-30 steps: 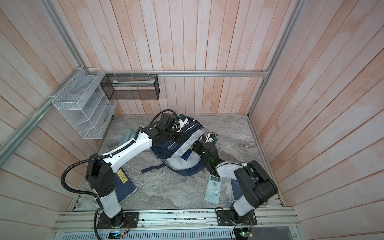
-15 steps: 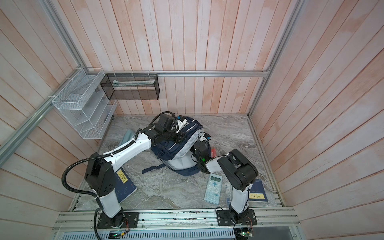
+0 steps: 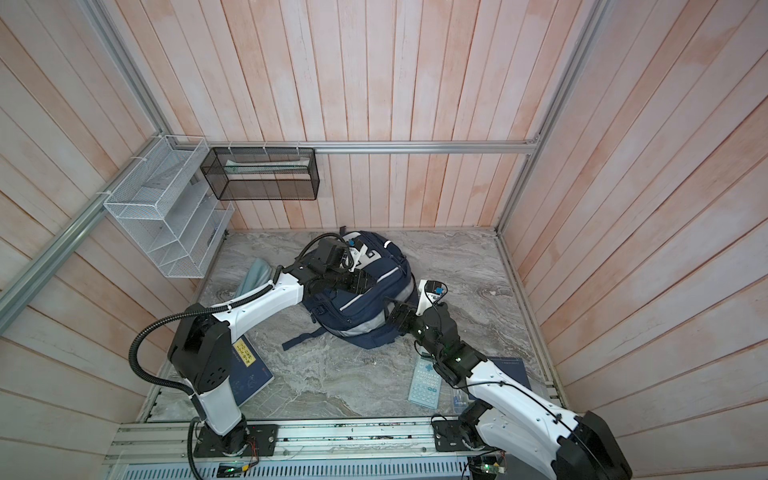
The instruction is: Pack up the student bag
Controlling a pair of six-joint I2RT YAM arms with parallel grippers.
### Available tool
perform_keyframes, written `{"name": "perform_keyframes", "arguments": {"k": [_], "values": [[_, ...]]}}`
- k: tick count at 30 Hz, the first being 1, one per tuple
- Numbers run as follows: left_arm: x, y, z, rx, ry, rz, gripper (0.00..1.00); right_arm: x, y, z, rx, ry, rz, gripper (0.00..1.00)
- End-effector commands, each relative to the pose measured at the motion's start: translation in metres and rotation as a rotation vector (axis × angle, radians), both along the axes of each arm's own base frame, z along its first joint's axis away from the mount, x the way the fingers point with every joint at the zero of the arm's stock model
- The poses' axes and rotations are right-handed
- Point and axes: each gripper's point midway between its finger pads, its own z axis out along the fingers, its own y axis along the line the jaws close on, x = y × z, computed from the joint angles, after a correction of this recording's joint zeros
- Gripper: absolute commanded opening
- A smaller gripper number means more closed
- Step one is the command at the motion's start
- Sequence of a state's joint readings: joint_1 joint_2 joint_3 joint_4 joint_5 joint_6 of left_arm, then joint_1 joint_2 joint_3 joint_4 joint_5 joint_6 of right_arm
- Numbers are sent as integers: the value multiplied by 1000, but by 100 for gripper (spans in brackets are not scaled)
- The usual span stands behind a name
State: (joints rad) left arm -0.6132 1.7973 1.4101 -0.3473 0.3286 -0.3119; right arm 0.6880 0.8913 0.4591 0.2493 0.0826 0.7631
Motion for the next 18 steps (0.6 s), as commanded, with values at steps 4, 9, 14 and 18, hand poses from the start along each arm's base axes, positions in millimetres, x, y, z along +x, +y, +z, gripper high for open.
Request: {"name": "perform_keyframes", "arguments": {"k": [4,9,14,18], "values": [[-22,46,81,-153,-43,183,100,-23,8,-25,-118,-11,191,98],[-50,129,72,-170,68,427,100,-23,60,-40,-265,56,334,93],[-93,226,17,-173,227,739,100,-45,146,-56,-356,33,573,93],[-132,278,-26,-134,332,955,96,-63,203,-73,-369,38,732,93]]}}
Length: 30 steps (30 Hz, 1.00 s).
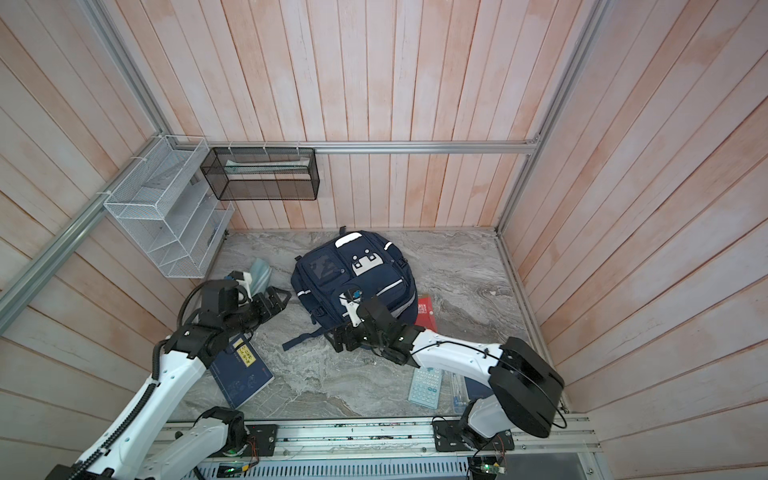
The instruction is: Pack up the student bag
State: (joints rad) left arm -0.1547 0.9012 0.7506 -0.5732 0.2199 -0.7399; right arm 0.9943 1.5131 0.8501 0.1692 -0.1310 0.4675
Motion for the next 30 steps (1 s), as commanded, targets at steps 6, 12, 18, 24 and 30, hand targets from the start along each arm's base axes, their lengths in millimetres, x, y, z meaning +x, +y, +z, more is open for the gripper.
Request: {"name": "perform_keyframes", "arguments": {"k": [6,12,18,24,30], "values": [[-86,99,-81,197,377,540,92,-25,68,-14,49,34,225,93],[-108,122,-103,199,404,768,92,-23,108,-19,56,50,326,94],[-104,121,-146,181,518,760,87,-17,137,-34,17,120,369,88],[-92,101,-170,31,452,661,73,-21,163,-64,-66,174,412,81],[-89,74,-183,-69,459,520,69,-21,190,-84,-60,240,462,77]]}}
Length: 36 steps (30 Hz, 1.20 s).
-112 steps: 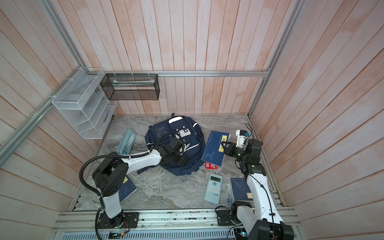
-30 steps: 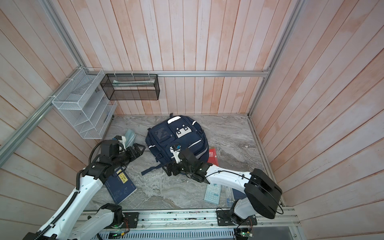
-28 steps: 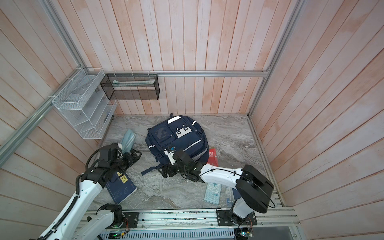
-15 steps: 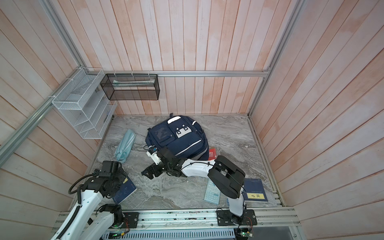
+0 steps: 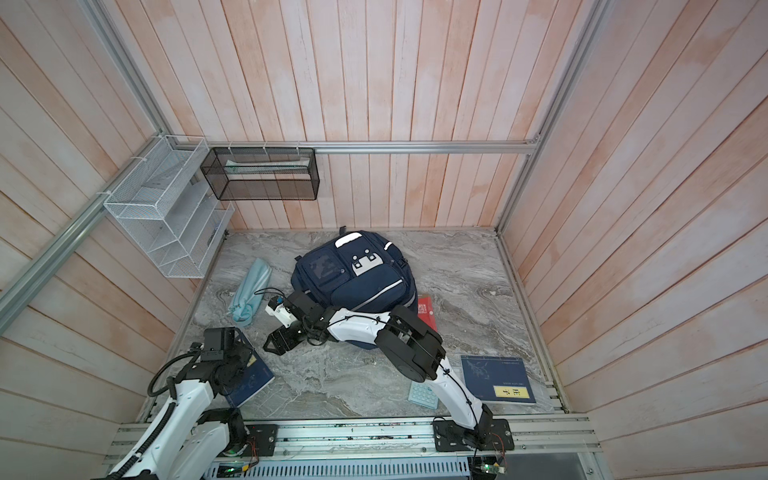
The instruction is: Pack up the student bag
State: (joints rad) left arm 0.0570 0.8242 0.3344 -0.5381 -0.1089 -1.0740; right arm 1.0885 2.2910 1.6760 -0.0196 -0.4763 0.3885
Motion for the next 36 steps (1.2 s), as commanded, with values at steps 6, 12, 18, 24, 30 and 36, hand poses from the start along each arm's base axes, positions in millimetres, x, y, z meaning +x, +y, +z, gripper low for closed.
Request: {"name": "perform_keyframes", "arguments": {"k": [6,12,18,24,30,36], "values": [[-9,-42,-38,-189,90,-164,67,-20,19,-32,-79,119,86,62],[-5,-45,-40,-207,77,-167,63,-34,28,-42,-100,199,120,56],[0,-63,-39,-322,36,-183,59,-25,27,-52,-153,209,51,24],[7,-66,-13,-331,-40,-200,58,-2,19,-51,-163,226,-28,0],[21,-34,25,-85,-32,-249,74,27,-35,-42,-161,238,-160,0],[23,-18,24,29,-1,-263,82,41,-85,-34,-152,198,-199,0]]}}
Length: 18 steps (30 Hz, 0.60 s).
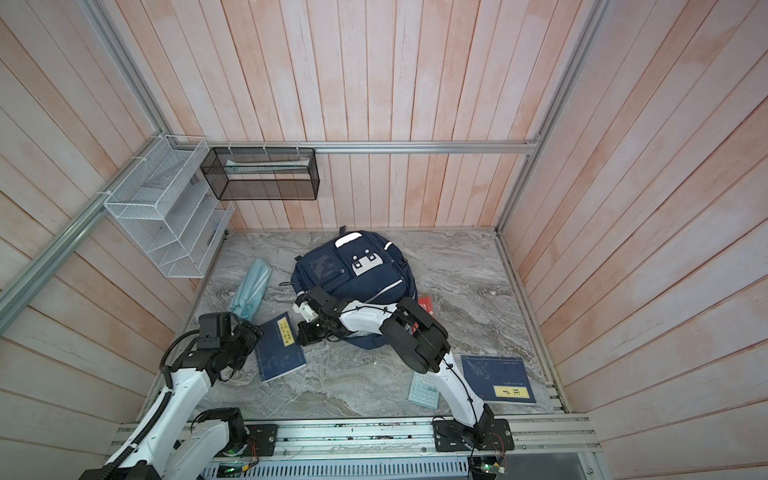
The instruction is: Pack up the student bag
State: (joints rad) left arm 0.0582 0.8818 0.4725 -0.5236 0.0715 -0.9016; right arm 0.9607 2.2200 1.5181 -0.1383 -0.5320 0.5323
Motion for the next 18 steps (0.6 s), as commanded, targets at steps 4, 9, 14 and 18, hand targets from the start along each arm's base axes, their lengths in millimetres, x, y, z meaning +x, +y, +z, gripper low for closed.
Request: {"name": "perform_keyframes", "arguments": {"k": [4,9,14,18], "values": [[-2,-19,-34,-41,4,-133,77,9,-9,1,21,-43,21,17],[6,-38,-34,-107,-58,-195,71,16,1,3,58,-27,4,40],[5,-50,-48,-176,-37,-229,63,17,20,-3,98,20,17,42],[5,-55,-51,-203,-44,-240,54,17,29,8,139,29,33,25]]}}
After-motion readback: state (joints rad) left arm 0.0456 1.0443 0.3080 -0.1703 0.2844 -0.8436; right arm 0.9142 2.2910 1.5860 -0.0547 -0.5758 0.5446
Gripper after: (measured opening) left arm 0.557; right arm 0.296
